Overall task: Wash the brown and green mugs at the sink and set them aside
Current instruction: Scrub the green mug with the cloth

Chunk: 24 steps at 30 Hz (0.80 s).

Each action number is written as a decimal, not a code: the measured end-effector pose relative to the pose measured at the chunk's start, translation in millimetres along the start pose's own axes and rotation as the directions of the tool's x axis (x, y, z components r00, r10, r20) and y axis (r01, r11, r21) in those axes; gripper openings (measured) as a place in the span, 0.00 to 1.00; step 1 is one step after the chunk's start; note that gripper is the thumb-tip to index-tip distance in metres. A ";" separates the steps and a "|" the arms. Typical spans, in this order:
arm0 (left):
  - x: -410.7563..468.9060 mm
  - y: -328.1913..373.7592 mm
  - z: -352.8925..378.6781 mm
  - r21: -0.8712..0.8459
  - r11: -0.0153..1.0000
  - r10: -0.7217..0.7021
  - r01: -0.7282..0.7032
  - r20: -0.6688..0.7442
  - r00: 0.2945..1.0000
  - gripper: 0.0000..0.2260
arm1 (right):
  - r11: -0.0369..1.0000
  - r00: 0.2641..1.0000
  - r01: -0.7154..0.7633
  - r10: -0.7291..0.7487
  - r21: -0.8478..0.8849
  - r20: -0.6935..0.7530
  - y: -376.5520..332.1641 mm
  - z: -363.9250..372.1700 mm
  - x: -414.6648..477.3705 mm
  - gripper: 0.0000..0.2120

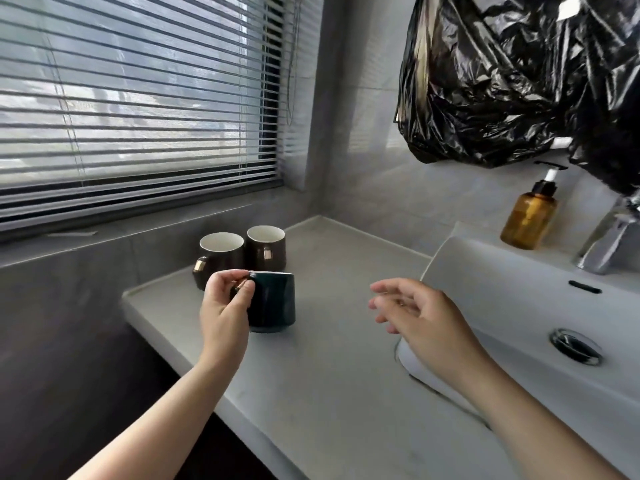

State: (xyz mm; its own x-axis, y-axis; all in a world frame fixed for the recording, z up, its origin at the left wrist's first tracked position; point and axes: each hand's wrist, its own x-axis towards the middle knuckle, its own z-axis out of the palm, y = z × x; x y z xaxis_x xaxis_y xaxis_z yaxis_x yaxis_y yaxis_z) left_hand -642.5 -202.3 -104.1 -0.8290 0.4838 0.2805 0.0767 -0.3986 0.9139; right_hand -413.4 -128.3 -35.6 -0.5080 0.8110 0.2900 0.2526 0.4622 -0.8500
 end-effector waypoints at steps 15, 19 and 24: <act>19.4 -20.8 -2.3 0.242 0.950 0.185 -0.199 0.079 0.979 0.12 | 0.974 0.995 0.008 0.014 -0.227 0.094 9.9 2.9 -0.2 0.03; 7.3 -18.6 -12.3 0.253 0.960 0.092 -0.118 0.112 0.989 0.06 | 0.974 0.992 -0.005 0.033 -0.226 0.122 11.0 5.3 -3.3 0.03; -5.3 -12.5 -16.2 0.316 0.949 -0.052 0.005 0.139 0.989 0.06 | 0.972 0.992 0.000 0.030 -0.237 0.123 11.7 12.2 -4.7 0.03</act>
State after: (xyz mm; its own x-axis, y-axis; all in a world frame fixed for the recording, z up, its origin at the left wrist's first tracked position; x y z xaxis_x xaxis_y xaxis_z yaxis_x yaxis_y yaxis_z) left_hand -648.0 -212.5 -121.7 -0.7469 0.6073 0.2707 0.2434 -0.1291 0.9613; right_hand -418.1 -131.1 -52.3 -0.5977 0.7744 0.2076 0.4407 0.5337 -0.7217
